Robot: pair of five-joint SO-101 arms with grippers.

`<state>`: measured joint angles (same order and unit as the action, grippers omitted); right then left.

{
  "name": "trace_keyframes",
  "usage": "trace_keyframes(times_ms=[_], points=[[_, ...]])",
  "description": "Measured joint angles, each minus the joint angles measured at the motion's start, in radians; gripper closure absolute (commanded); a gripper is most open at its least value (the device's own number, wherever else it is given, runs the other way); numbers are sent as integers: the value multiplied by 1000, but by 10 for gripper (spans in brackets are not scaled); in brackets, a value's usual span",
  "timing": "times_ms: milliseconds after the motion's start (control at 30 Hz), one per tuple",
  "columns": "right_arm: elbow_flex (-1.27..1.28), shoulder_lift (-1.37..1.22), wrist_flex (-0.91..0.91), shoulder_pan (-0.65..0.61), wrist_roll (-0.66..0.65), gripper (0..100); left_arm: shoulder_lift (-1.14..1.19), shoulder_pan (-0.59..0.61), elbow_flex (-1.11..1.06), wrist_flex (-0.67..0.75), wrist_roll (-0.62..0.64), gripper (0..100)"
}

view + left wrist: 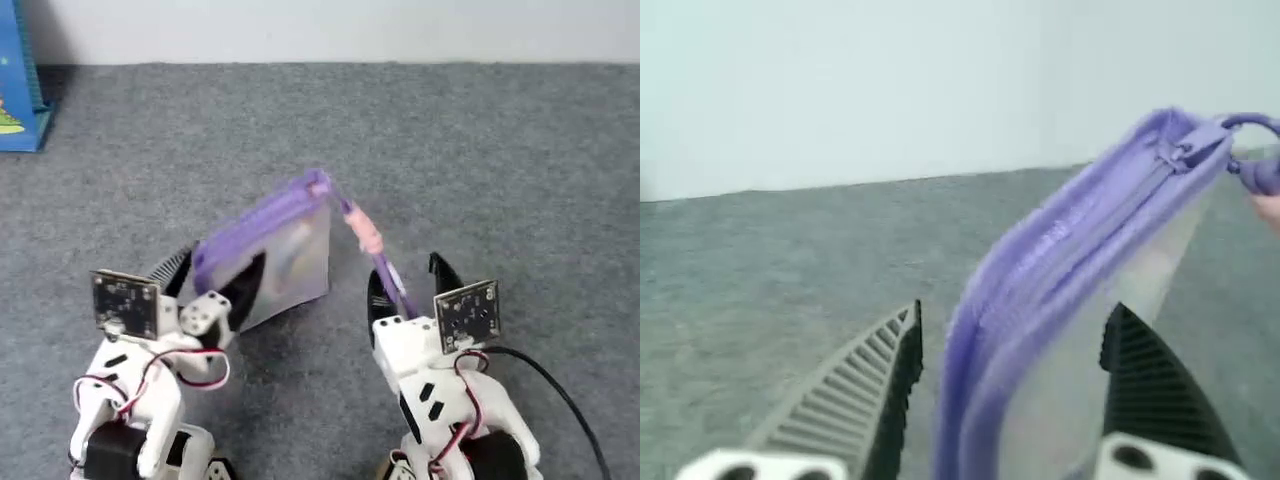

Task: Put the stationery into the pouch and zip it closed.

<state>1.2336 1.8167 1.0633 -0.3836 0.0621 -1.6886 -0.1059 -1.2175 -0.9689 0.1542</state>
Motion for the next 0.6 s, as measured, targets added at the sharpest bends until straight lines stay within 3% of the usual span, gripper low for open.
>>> trace_keyframes(times_ms=[233, 600], points=[[-3, 0, 17, -38, 49, 732, 0, 193, -3, 110, 38, 721], [-3, 0, 38, -38, 49, 734, -2, 278, 52, 55, 41, 723]])
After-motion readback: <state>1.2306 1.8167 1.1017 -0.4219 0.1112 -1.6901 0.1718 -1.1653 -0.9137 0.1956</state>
